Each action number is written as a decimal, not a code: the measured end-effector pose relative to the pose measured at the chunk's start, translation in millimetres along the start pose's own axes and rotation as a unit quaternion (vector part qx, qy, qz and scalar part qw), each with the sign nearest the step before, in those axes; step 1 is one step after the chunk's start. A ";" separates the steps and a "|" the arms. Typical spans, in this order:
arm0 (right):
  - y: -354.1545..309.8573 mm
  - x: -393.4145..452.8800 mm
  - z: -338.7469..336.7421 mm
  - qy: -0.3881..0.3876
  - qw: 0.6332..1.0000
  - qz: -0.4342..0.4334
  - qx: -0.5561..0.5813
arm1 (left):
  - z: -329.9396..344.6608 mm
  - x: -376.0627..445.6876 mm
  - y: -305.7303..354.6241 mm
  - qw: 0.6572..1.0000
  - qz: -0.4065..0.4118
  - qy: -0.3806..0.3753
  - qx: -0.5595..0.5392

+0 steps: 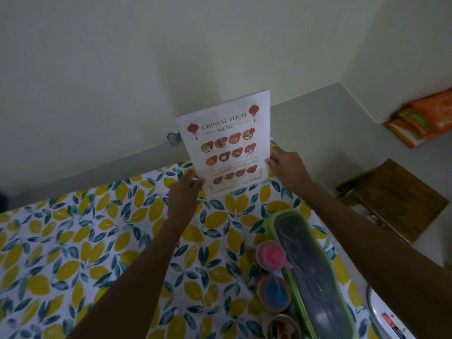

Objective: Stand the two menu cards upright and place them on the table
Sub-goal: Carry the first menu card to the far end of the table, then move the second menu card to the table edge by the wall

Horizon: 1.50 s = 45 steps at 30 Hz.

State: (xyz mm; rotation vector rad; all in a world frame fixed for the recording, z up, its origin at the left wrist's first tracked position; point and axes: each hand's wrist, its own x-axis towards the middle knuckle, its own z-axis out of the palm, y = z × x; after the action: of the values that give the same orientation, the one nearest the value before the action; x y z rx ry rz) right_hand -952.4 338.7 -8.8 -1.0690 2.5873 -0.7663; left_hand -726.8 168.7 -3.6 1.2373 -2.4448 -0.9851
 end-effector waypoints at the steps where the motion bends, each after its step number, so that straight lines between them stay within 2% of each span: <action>1: 0.2 -1.2 1.0 0.001 1.000 0.000 0.002 | 0.9 -0.1 0.4 1.000 0.001 0.000 0.002; 11: 0.8 -4.5 5.4 0.003 1.000 0.029 0.009 | 2.2 -2.3 1.1 1.000 -0.004 0.002 -0.010; 18: -9.6 -7.3 -3.4 -0.053 0.994 0.079 0.061 | -1.8 1.2 5.7 0.999 -0.007 -0.049 -0.005; 22: -17.0 -20.1 -13.8 -0.055 0.991 0.101 0.074 | -9.4 -4.0 5.1 0.998 -0.020 -0.061 0.000; 25: -26.4 -34.4 -23.7 -0.059 0.993 0.093 0.038 | -16.9 -14.7 1.4 0.997 -0.023 -0.061 0.050; 28: -41.6 -53.8 -32.7 -0.064 0.995 0.076 -0.019 | -28.9 -29.9 -7.0 0.989 0.005 -0.042 0.145; 32: -74.5 -86.6 -39.7 -0.065 0.992 0.051 -0.090 | -56.2 -59.5 -16.5 0.972 0.067 -0.014 0.227; 39: -172.1 -159.7 -25.3 -0.072 0.984 -0.037 -0.160 | -128.8 -138.6 -53.6 0.961 0.108 0.026 0.253; 45: -278.2 -244.3 33.0 -0.100 0.972 -0.088 -0.192 | -206.5 -227.9 -137.7 0.963 0.076 0.048 0.253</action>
State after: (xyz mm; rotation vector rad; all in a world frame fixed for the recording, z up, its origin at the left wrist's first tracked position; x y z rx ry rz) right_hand -604.4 334.0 121.7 -1.4184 2.5445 -0.1739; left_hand -401.7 193.4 81.3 1.1700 -2.7543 -0.2517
